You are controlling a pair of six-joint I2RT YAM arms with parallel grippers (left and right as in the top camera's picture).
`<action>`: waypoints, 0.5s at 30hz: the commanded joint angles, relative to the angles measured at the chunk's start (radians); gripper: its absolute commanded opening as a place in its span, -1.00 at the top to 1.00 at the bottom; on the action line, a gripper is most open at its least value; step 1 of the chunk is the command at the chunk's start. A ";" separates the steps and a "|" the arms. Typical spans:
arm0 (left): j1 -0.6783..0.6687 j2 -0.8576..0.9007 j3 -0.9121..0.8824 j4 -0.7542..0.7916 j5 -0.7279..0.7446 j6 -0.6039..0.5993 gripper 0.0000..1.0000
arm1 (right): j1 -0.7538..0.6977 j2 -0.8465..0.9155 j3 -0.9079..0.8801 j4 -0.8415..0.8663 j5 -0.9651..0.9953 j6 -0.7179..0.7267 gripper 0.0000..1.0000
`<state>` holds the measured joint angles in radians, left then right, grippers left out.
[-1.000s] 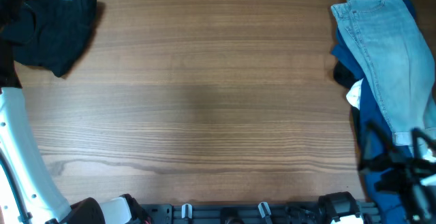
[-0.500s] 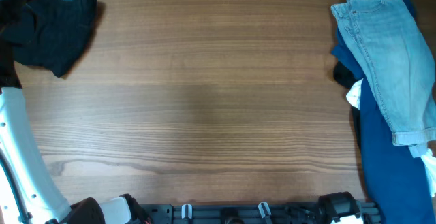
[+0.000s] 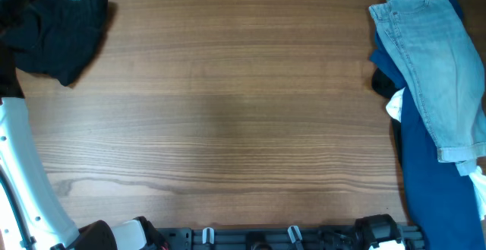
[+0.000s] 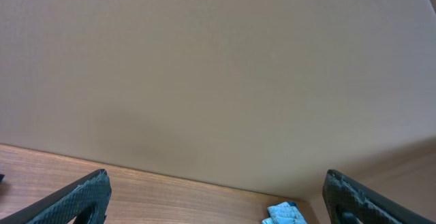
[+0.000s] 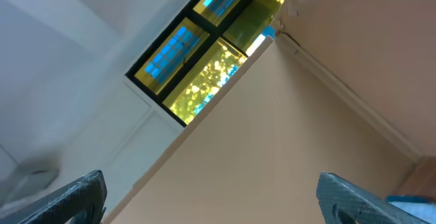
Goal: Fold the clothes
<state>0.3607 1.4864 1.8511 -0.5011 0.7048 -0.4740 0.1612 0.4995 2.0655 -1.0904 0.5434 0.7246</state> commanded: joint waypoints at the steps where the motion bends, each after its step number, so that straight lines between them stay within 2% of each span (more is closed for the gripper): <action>1: -0.005 -0.013 0.000 0.003 0.002 -0.002 -1.00 | -0.003 0.001 -0.056 -0.006 0.011 0.056 -1.00; 6: -0.005 -0.013 0.000 0.002 0.002 -0.002 -0.99 | -0.003 0.000 -0.106 -0.057 0.044 0.288 -0.99; 11: -0.005 -0.013 0.000 0.002 0.002 -0.002 -0.99 | -0.003 0.000 -0.087 -0.265 0.117 0.480 -1.00; 15: -0.005 -0.013 0.000 0.002 0.002 -0.002 -1.00 | -0.003 0.000 -0.097 -0.468 0.134 0.779 -0.99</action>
<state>0.3607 1.4864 1.8511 -0.5007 0.7048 -0.4740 0.1608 0.5018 1.9774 -1.4616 0.6327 1.2118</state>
